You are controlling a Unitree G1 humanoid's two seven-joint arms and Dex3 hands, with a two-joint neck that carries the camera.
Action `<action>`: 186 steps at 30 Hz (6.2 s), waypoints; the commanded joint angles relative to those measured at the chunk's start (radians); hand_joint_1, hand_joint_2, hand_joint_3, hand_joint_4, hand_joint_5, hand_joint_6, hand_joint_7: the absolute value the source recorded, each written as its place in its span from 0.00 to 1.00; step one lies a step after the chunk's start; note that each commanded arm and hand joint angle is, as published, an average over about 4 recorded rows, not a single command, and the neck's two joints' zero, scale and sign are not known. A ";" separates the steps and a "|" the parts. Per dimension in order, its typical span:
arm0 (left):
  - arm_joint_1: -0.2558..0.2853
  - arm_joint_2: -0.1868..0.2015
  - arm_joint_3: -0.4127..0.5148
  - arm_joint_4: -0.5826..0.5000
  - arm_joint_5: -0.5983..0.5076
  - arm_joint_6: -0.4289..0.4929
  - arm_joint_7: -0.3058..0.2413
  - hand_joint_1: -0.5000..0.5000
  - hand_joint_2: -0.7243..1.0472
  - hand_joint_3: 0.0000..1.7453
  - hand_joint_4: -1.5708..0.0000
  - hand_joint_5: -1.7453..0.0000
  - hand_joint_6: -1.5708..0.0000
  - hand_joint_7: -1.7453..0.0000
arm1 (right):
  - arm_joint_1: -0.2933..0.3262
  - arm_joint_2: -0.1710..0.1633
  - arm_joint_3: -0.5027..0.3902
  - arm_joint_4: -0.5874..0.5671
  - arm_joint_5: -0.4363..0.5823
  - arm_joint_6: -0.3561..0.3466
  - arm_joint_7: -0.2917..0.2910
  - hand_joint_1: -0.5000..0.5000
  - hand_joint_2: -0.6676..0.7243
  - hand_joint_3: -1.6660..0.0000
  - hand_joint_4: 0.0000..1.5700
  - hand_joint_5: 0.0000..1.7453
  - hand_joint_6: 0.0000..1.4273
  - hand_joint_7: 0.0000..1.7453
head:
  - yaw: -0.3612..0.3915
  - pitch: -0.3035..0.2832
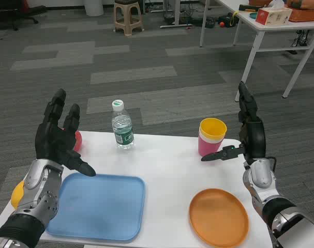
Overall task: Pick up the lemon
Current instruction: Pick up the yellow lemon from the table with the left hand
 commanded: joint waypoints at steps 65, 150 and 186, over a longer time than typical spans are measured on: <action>0.335 0.276 0.255 0.007 0.243 0.101 -0.065 0.00 0.75 0.05 1.00 0.29 1.00 1.00 | 0.016 0.013 -0.037 0.022 -0.034 -0.070 -0.231 0.12 0.95 1.00 0.00 0.00 0.00 0.00 | 0.412 -0.206; 0.258 0.064 0.278 0.427 0.638 -0.407 0.295 0.00 0.00 0.05 0.98 0.24 1.00 1.00 | 0.014 0.007 -0.004 0.027 -0.006 -0.070 -0.231 0.08 0.93 1.00 0.00 0.00 0.00 0.00 | 0.709 -0.211; 0.277 0.087 0.352 0.457 0.552 -0.458 0.277 0.00 0.00 0.05 0.98 0.24 1.00 1.00 | 0.017 0.009 0.003 0.014 -0.005 -0.070 -0.231 0.08 0.94 1.00 0.00 0.00 0.00 0.00 | 0.739 -0.200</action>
